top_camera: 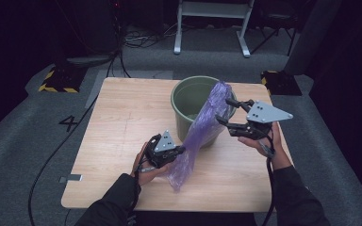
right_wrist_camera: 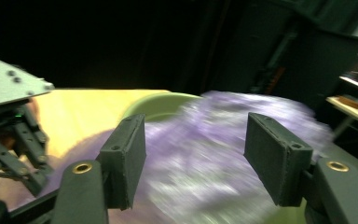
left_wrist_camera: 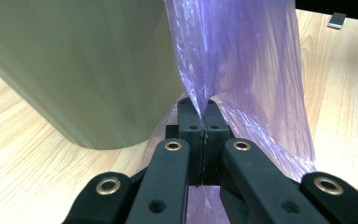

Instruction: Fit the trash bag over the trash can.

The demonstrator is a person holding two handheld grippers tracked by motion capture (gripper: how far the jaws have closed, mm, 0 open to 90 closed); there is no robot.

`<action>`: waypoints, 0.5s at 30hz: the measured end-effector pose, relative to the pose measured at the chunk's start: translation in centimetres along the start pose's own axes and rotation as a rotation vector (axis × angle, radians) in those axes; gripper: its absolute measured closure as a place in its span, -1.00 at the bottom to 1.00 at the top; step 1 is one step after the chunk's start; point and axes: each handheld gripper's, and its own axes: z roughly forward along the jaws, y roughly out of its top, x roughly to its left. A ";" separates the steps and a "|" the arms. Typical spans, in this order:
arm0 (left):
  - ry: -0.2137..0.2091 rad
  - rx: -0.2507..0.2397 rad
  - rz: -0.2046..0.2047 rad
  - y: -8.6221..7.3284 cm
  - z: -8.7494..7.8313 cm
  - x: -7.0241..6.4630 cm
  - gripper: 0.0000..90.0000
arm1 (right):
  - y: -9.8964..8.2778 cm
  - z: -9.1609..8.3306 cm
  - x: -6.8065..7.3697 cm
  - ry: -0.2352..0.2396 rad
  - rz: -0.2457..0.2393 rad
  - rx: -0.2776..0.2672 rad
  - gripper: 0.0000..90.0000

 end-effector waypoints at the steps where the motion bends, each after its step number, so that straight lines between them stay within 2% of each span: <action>1: 0.000 0.000 -0.001 0.0 0.0 0.0 0.99 | -0.2 -0.7 -0.4 -0.022 0.018 -0.003 -0.14; 5: -0.014 -0.014 0.007 0.0 -0.1 0.0 0.99 | -1.4 -2.3 -1.6 -0.068 0.058 0.028 -0.10; 8: -0.016 -0.020 0.011 0.0 -0.2 -0.1 0.99 | -2.8 -2.5 -2.4 -0.078 0.096 0.068 -0.09; 10: -0.022 -0.027 0.016 0.0 -0.3 -0.1 0.99 | -3.4 -2.3 -2.7 -0.055 0.139 0.063 -0.04; 11: -0.022 -0.030 0.017 0.0 -0.3 -0.1 0.99 | -3.6 -2.2 -2.8 -0.056 0.145 0.058 0.02; 12: -0.023 -0.032 0.018 0.0 -0.4 -0.1 0.99 | -3.7 -2.0 -2.8 -0.055 0.147 0.058 0.17; 15: -0.030 -0.048 0.022 0.0 -0.6 0.0 0.99 | -3.7 -1.2 -2.8 -0.003 0.143 0.036 0.40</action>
